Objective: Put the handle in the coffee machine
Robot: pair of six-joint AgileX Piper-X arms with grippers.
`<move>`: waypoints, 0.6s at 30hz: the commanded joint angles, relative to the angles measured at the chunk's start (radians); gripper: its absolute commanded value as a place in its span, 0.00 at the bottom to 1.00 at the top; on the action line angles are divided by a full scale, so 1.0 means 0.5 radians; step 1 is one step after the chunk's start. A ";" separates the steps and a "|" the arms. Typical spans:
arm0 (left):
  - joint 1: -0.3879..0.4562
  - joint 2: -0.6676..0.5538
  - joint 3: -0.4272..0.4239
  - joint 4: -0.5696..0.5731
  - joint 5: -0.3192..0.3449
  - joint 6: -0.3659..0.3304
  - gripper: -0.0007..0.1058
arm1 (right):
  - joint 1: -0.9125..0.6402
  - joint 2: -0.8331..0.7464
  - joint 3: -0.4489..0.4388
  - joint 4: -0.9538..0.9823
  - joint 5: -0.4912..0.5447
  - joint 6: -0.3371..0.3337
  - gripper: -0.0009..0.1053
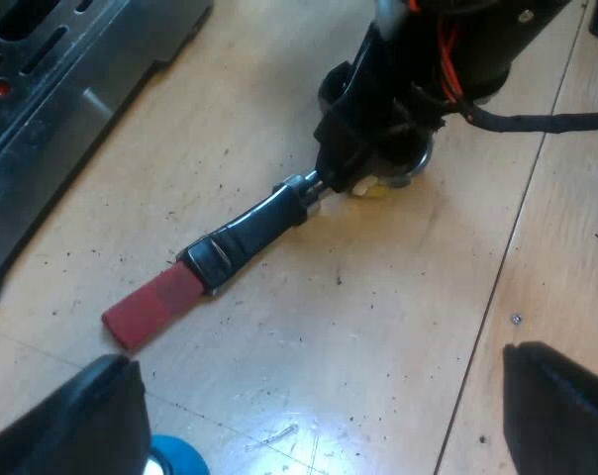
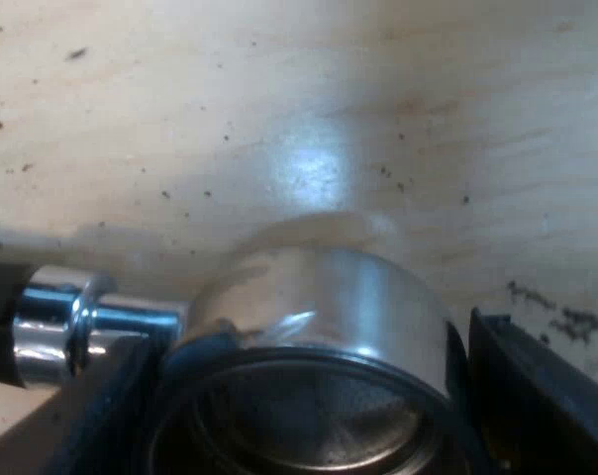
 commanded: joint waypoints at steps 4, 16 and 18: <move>-0.008 -0.010 -0.023 -0.006 0.040 0.153 0.71 | -0.002 -0.080 -0.006 0.043 -0.040 -0.241 0.01; -0.008 -0.010 -0.028 0.035 0.103 0.455 0.72 | -0.094 -0.295 -0.006 0.252 -0.368 -0.553 0.01; -0.008 -0.010 -0.028 0.035 0.103 0.482 0.72 | -0.117 -0.324 -0.006 0.246 -0.441 -0.593 0.01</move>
